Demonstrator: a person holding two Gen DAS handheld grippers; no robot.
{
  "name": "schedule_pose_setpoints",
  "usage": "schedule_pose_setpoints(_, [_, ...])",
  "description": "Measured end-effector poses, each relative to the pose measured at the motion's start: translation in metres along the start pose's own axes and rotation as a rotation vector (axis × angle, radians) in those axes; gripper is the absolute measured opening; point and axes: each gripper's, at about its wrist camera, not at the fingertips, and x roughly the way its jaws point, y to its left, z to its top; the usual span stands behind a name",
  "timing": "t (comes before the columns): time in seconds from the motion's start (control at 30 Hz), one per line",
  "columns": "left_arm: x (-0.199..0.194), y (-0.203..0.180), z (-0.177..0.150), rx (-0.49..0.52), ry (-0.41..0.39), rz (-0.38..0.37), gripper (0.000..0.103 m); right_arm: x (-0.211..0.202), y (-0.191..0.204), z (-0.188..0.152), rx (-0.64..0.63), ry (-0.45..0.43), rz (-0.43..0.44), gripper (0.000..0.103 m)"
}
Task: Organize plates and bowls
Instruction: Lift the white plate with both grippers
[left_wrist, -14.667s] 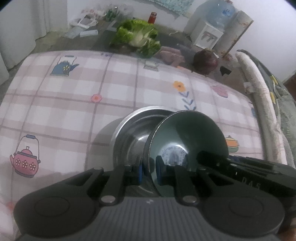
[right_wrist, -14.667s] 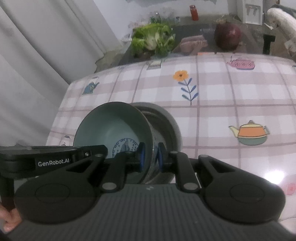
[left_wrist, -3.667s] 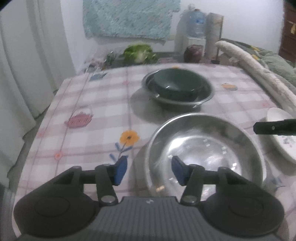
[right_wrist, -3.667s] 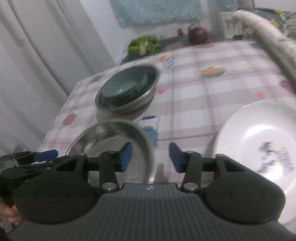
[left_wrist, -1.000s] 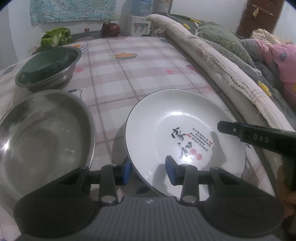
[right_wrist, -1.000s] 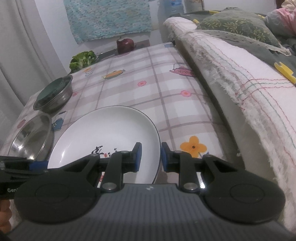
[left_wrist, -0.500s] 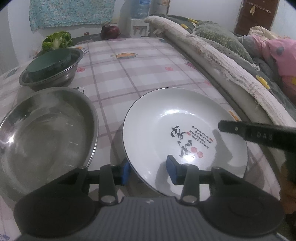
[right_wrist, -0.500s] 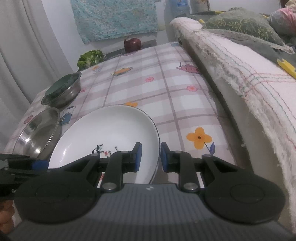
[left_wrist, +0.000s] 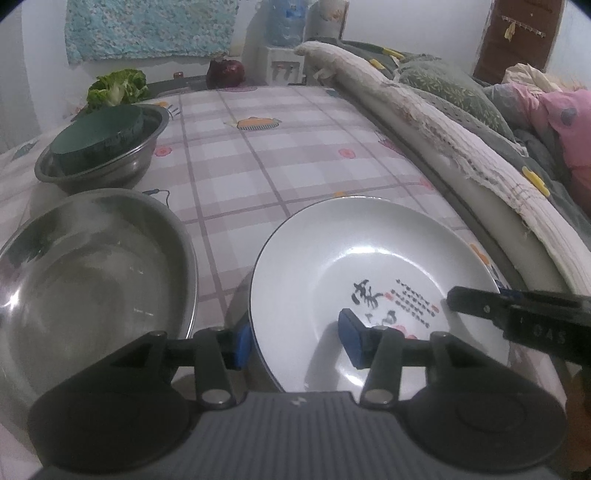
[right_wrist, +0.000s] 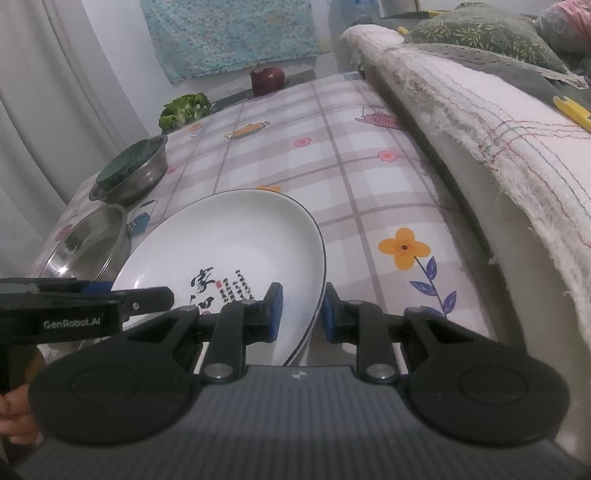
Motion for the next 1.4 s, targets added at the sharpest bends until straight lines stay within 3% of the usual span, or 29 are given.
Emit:
schedule_pose_setpoints(0.23, [0.002, 0.000, 0.001, 0.004, -0.028, 0.017, 0.047, -0.003, 0.001, -0.003, -0.011, 0.000, -0.009, 0.021])
schedule_pose_setpoints(0.43, [-0.002, -0.001, 0.000, 0.011, -0.033, 0.052, 0.036, -0.005, 0.003, -0.005, -0.015, 0.003, -0.015, 0.022])
schedule_pose_setpoints(0.8, [-0.014, -0.004, -0.011, 0.020, 0.012, 0.017, 0.033, -0.002, -0.002, 0.001, -0.013, -0.008, -0.013, 0.021])
schedule_pose_setpoints(1.4, [-0.014, -0.016, -0.012, 0.091, 0.025, 0.060, 0.039, -0.012, 0.003, -0.011, -0.025, -0.013, -0.039, 0.021])
